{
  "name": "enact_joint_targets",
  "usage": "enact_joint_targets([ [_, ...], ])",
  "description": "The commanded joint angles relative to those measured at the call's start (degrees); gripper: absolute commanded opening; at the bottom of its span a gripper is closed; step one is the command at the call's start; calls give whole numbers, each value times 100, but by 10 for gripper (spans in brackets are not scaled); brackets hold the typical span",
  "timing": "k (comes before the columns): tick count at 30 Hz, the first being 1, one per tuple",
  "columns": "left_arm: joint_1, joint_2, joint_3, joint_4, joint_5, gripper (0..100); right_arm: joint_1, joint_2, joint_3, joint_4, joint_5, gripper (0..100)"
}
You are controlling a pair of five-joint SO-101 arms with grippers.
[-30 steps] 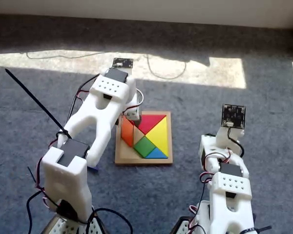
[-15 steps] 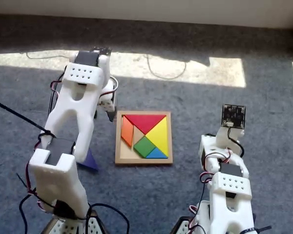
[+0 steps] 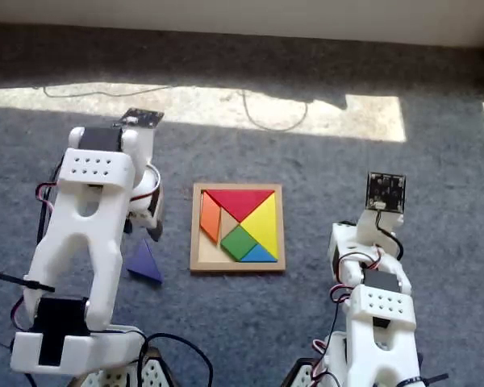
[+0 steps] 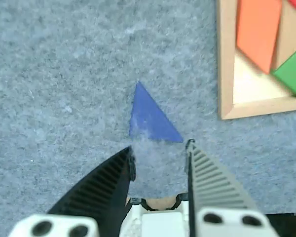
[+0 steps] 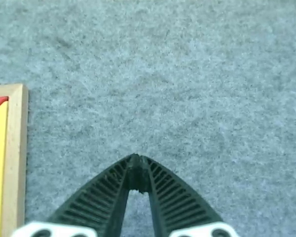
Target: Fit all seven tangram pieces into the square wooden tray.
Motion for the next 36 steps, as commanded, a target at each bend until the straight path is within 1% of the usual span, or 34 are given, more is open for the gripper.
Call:
enact_joint_targets([
  [1, -462, -251, 558, -343, -176, 232, -57, -110, -40, -110, 62, 6],
  [4, -673, -207, 998, -756, -176, 235, -57, -110, -40, -110, 62, 6],
  [8, -690, -207, 1675, -1310, -176, 235, -57, -110, -40, -110, 62, 6],
  [14, -664, -198, 2677, -2646, -167, 235, -57, -110, -48, -110, 62, 6],
  [16, -655, -198, 2835, -2901, -167, 235, -57, -110, -48, -110, 62, 6],
  [18, -655, -198, 2853, -2936, -149, 234, -57, -110, -48, -110, 62, 6],
  [23, -497, -198, 2870, -3068, 299, 231, -57, -110, -48, -110, 62, 6],
  [28, -233, -198, 2844, -3103, 290, 229, -57, -110, -40, -110, 62, 6],
  [29, -171, -215, 2826, -3103, 290, 218, -57, -110, -40, -110, 62, 6],
  [34, 66, -259, 2659, -3165, 281, 88, -57, -110, -40, -110, 62, 6],
  [36, 127, -259, 2554, -3156, 281, 65, -57, -110, -40, -110, 62, 6],
])
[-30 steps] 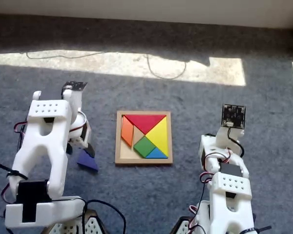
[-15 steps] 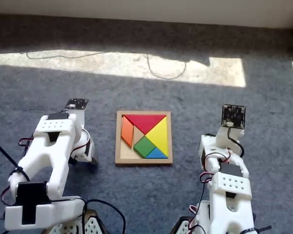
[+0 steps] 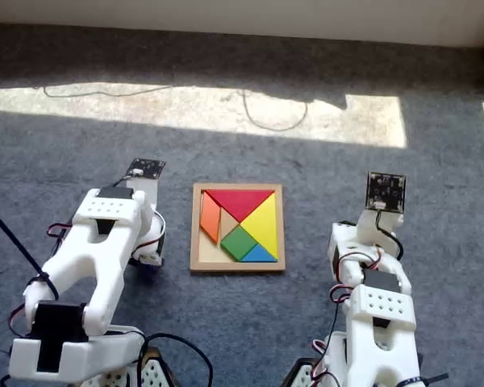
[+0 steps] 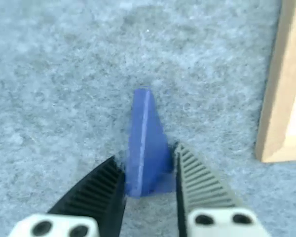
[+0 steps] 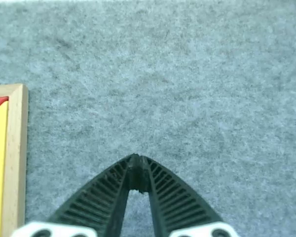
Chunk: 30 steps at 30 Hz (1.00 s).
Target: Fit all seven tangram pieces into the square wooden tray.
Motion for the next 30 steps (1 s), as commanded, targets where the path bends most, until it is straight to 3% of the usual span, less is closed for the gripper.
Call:
enact_joint_targets([
  [1, 119, -163, -356, -79, 35, 56, -57, -110, -40, -110, 62, 6],
  [8, 295, -163, -725, 0, 35, 5, -57, -110, -40, -110, 62, 6],
  [15, 954, -198, -1560, 914, 123, 5, -57, -110, -40, -110, 62, 6],
  [24, 1789, -1675, -1771, 949, 1380, 11, -57, -110, -40, -110, 62, 6],
  [30, 2492, -1824, -1763, 835, 2426, 24, -57, -110, -40, -110, 62, 6],
])
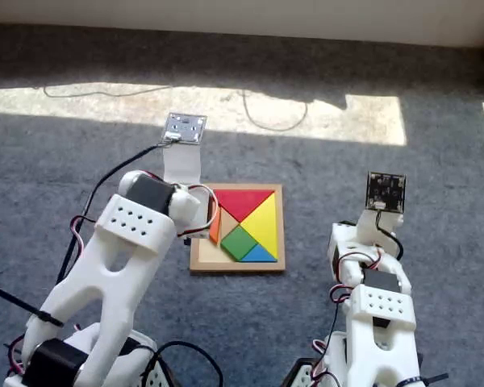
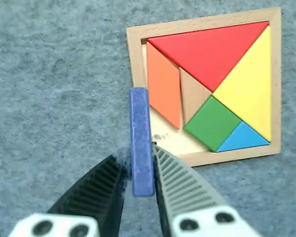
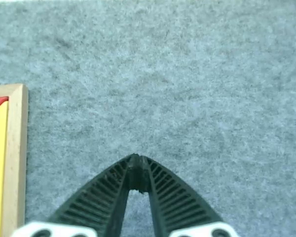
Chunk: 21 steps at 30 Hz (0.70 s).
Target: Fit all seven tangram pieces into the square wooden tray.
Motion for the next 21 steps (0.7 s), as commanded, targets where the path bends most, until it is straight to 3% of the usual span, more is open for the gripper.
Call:
enact_joint_targets([
  [1, 338, -215, -207, -255, 422, 22, -57, -110, -40, -110, 62, 6],
  [4, 338, -224, 251, -1284, 905, 6, -57, -110, -40, -110, 62, 6],
  [10, 382, -233, 1745, -3587, 2708, 6, -57, -110, -40, -110, 62, 6],
  [13, 391, -233, 2290, -4448, 2989, 6, -57, -110, -40, -110, 62, 6],
  [18, 400, -233, 2519, -4721, 3024, 27, -57, -110, -48, -110, 62, 6],
  [21, 593, -277, 2536, -4545, 3226, 129, -57, -110, -48, -119, 62, 6],
])
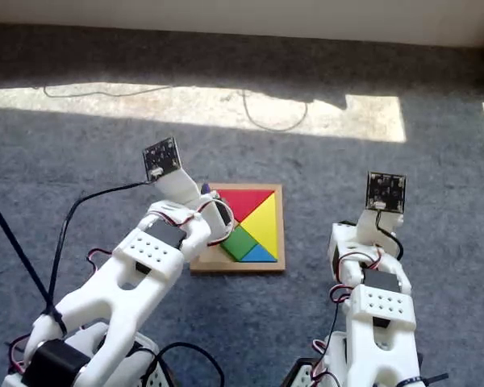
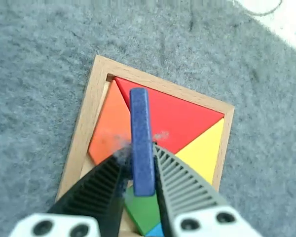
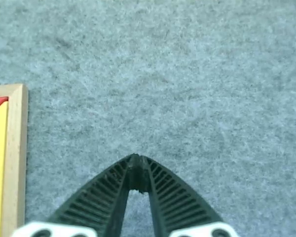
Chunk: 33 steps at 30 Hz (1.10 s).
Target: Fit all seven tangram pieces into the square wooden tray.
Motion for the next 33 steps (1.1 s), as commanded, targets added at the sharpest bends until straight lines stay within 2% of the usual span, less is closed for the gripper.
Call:
enact_joint_targets([
  [1, 338, -233, -57, 220, 299, 176, -57, -110, -48, -119, 62, 6],
  [4, 699, -242, -189, 659, 440, 305, -57, -110, -48, -119, 62, 6],
  [6, 813, -242, -356, 1046, 527, 345, -57, -110, -48, -119, 70, 6],
  [9, 769, -242, -708, 1582, 519, 329, -57, -110, -48, -119, 70, 6],
  [14, 312, -646, -1244, 2233, 484, 280, -57, -110, -48, -119, 70, 6],
  [22, -13, -1552, -1314, 2110, -26, 208, -57, -110, -48, -110, 70, 6],
  [26, -954, -1763, -1297, 2127, -413, 150, -57, -101, -84, 57, 88, 7],
  [31, -2273, -2132, -778, 2154, -1116, 10, -154, -92, -497, 901, 343, 7],
  [33, -2721, -2299, -374, 2136, -1266, 12, -321, -92, -857, 1297, 431, 7],
])
